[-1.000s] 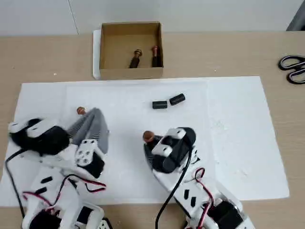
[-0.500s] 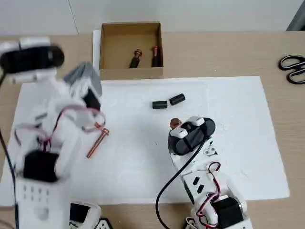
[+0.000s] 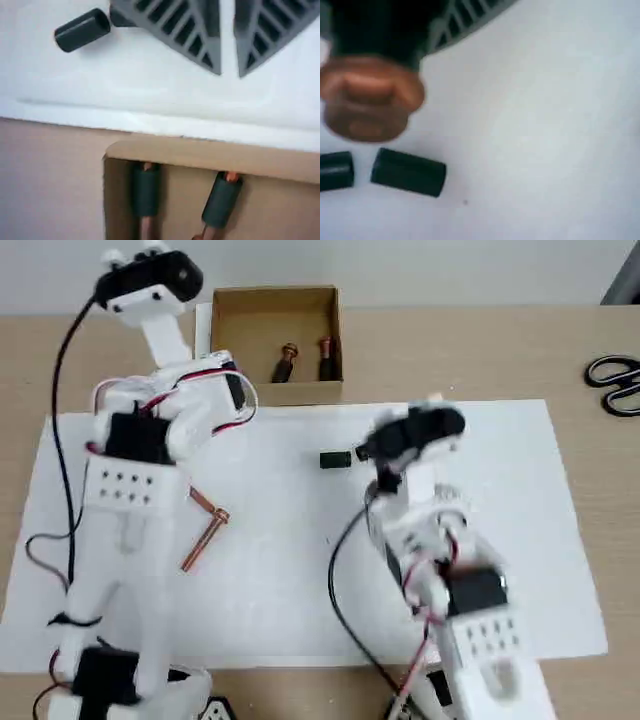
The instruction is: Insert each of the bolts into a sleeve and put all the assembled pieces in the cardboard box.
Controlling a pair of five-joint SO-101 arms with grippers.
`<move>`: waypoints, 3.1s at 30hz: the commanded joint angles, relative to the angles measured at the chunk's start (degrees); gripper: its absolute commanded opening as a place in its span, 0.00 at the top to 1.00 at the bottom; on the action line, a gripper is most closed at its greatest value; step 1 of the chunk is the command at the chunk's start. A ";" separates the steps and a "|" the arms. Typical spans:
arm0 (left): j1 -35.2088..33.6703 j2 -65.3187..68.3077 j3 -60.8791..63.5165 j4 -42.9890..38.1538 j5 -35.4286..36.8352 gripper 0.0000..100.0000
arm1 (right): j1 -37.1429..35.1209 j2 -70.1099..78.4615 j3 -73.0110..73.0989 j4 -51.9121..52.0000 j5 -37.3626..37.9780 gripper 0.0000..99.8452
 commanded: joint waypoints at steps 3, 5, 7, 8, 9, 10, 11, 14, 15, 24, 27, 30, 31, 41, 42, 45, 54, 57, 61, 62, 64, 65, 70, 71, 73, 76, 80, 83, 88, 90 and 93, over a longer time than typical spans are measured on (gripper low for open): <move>-1.32 4.66 -2.77 0.35 2.55 0.99 | 0.13 22.02 -20.31 -2.15 -0.44 1.00; -2.20 6.24 -2.77 0.62 3.43 0.99 | -0.04 28.97 -26.81 -1.89 -0.35 1.00; -2.73 7.30 -2.77 0.62 4.57 0.99 | -0.04 35.38 -33.32 -1.98 -0.35 1.00; -2.90 7.56 -2.77 0.62 4.92 0.99 | -0.04 38.46 -36.66 -2.15 -0.44 1.00; -2.99 7.74 -2.77 0.70 5.10 0.99 | -0.13 41.36 -40.09 -2.24 -0.53 1.00; -2.81 7.82 -2.68 0.70 5.19 0.99 | -0.13 44.35 -43.52 -2.24 -0.53 1.00; -2.64 7.82 -2.59 0.70 5.19 0.99 | -0.22 47.43 -46.95 -2.24 -0.53 1.00; -2.64 8.18 -2.51 0.70 5.19 0.99 | -0.75 56.75 -57.14 -2.24 -0.35 1.00; -2.64 8.26 -2.42 0.70 5.19 0.99 | -0.84 59.91 -60.57 -2.24 -0.35 1.00; -2.64 7.82 0.75 0.70 5.19 0.99 | -1.36 85.58 -88.79 -6.73 1.58 1.00; -2.64 7.74 1.36 1.23 5.54 0.99 | -1.98 92.70 -96.09 -7.25 2.73 1.00; -2.55 7.74 1.19 2.73 7.91 0.99 | -2.68 99.47 -103.65 -8.92 2.99 1.00; -2.20 7.74 1.27 2.73 8.35 0.99 | -2.86 101.58 -105.85 -9.71 2.99 1.00; 1.76 7.65 -2.77 6.42 8.26 0.99 | -2.86 117.58 -123.16 -11.82 2.99 0.99; 2.02 7.65 -2.77 6.59 8.26 0.99 | -2.77 118.64 -124.31 -11.74 2.99 0.99; 2.20 7.65 -2.77 6.68 8.26 0.99 | -2.68 121.19 -127.56 -11.38 2.99 0.99; 2.29 7.65 -2.77 6.68 8.18 0.99 | -3.03 122.68 -129.58 -9.19 5.27 0.81; 2.29 7.65 -2.77 6.68 8.18 0.99 | -3.03 122.51 -129.67 -8.48 5.27 0.81; 2.29 7.65 -2.77 6.68 8.18 0.99 | -2.95 122.51 -129.67 -8.48 5.45 0.82; 2.29 7.65 -2.77 6.68 8.18 0.99 | -3.03 122.42 -129.76 -8.57 5.45 0.82; 2.29 7.65 -2.77 6.68 8.18 0.99 | -3.03 122.42 -131.08 -8.48 5.45 0.82; 2.29 7.65 -2.77 6.68 8.18 0.99 | -3.03 122.42 -132.66 -8.04 5.45 0.82; 2.29 7.65 -2.77 6.68 8.18 0.99 | -2.95 122.42 -144.18 0.13 5.54 0.82; 2.29 7.65 -2.77 6.68 8.18 0.99 | -2.95 122.42 -146.20 2.77 5.54 0.82; 2.29 7.65 -2.77 6.68 8.18 0.99 | -2.68 121.36 -146.11 7.25 5.36 0.82; 2.29 5.80 -2.86 6.68 8.18 0.99 | -2.51 115.47 -146.20 16.66 5.27 0.82; 2.29 0.88 -2.68 6.68 8.18 0.99 | -2.68 109.93 -146.11 28.53 5.19 0.82; 2.02 -1.58 -2.51 7.21 8.18 0.99 | -2.77 107.82 -146.11 36.35 5.19 0.82; 2.02 -3.16 -2.51 11.69 8.18 0.99 | -2.95 106.07 -146.11 46.46 5.19 0.82; 1.93 -3.16 -2.51 13.71 8.26 0.99 | -3.21 105.98 -146.11 47.16 4.48 0.82; 1.85 -3.16 -2.51 17.05 8.35 0.99 | -3.56 105.89 -146.11 47.43 3.43 0.82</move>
